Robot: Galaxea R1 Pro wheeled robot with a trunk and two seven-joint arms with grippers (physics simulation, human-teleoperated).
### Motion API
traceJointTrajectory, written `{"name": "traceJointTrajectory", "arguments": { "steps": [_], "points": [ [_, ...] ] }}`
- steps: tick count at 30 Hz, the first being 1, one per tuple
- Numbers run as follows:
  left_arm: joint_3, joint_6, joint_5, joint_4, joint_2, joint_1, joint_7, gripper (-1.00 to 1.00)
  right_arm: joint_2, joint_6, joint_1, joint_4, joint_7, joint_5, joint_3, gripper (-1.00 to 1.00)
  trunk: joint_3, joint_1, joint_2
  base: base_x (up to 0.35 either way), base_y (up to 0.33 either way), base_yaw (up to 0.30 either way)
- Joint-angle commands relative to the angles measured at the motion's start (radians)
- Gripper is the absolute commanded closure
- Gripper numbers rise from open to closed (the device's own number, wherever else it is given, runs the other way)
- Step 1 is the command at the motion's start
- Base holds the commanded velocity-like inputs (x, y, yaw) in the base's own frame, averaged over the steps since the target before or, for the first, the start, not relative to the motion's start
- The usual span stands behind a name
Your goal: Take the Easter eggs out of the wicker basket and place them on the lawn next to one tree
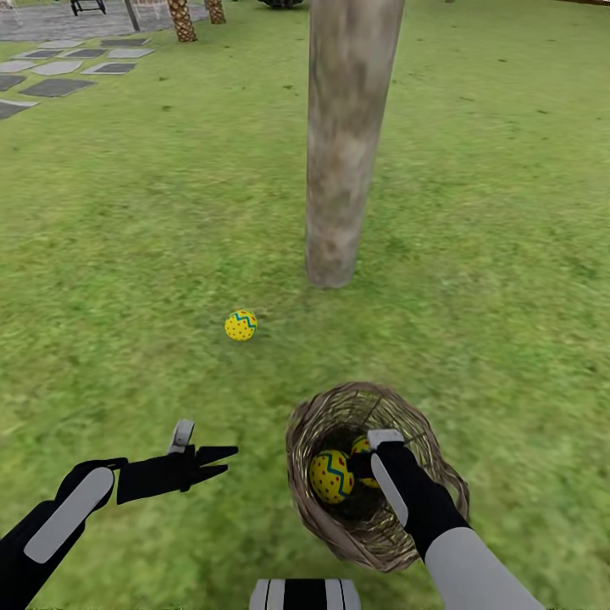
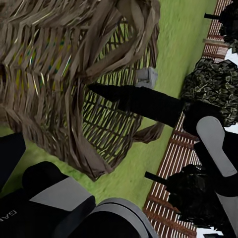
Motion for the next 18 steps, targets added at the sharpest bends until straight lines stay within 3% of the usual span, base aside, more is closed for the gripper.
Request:
{"name": "traceJointTrajectory", "arguments": {
  "steps": [1, 18],
  "points": [
    [-0.005, 0.002, 0.000, 0.000, 0.001, -0.001, -0.003, -1.00, 0.000, 0.003, 0.000, -0.002, -0.010, -0.011, 0.003, -1.00, -0.002, 0.000, 0.000, 0.000, 0.000, 0.000],
    [-0.021, 0.001, 0.001, 0.000, -0.001, 0.000, -0.003, -1.00, -0.006, 0.003, 0.000, -0.006, -0.010, -0.011, 0.003, -1.00, -0.029, 0.000, 0.000, 0.000, 0.000, 0.000]
  ]
}}
